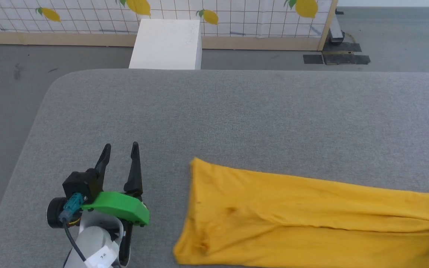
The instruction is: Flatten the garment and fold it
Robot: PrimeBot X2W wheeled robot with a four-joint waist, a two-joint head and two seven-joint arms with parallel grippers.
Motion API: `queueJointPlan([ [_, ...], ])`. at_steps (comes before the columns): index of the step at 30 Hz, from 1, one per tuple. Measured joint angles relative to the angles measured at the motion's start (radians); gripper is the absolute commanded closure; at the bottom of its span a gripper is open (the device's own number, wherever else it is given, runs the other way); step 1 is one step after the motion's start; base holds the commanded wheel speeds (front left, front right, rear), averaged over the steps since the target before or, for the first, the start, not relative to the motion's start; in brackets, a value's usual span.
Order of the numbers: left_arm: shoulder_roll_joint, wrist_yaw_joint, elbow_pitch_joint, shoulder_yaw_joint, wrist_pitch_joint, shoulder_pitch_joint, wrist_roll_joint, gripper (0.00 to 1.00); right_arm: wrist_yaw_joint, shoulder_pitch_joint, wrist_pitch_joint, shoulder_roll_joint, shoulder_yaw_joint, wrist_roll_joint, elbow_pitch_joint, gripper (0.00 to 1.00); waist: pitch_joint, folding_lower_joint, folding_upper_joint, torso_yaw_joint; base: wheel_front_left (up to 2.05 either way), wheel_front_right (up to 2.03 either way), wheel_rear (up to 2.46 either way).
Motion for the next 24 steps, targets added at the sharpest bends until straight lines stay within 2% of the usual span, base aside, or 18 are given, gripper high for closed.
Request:
queueJointPlan([
  [7, -0.007, -0.011, 0.006, 0.014, 0.000, 0.000, 0.012, 0.00, 0.000, 0.000, -0.094, -0.034, -0.113, -0.127, -0.007, 1.00, -0.001, 0.0000, 0.0000, -0.002, 0.00, 0.00, 0.00],
  [12, -0.013, -0.020, 0.012, 0.023, 0.000, 0.000, 0.017, 0.00, 0.000, 0.000, -0.082, -0.029, -0.096, -0.130, -0.026, 1.00, -0.006, 0.0000, 0.0000, 0.002, 0.00, 0.00, 0.00],
  [16, -0.016, -0.021, 0.013, 0.030, 0.000, 0.000, 0.035, 0.00, 0.000, 0.021, 0.039, -0.005, 0.008, -0.064, -0.150, 1.00, -0.012, 0.0000, 0.0000, 0.007, 0.00, 0.00, 0.00],
  [22, -0.020, -0.029, 0.014, 0.039, 0.000, 0.001, 0.043, 0.00, -0.001, 0.154, 0.309, 0.022, 0.269, 0.116, -0.550, 1.00, -0.019, 0.0000, 0.0000, 0.012, 0.00, 0.00, 0.00],
  [24, -0.023, -0.030, 0.015, 0.039, 0.000, 0.001, 0.047, 0.00, -0.001, 0.186, 0.369, 0.024, 0.366, 0.156, -0.665, 1.00, -0.018, 0.0000, 0.0000, 0.014, 0.00, 0.00, 0.00],
])
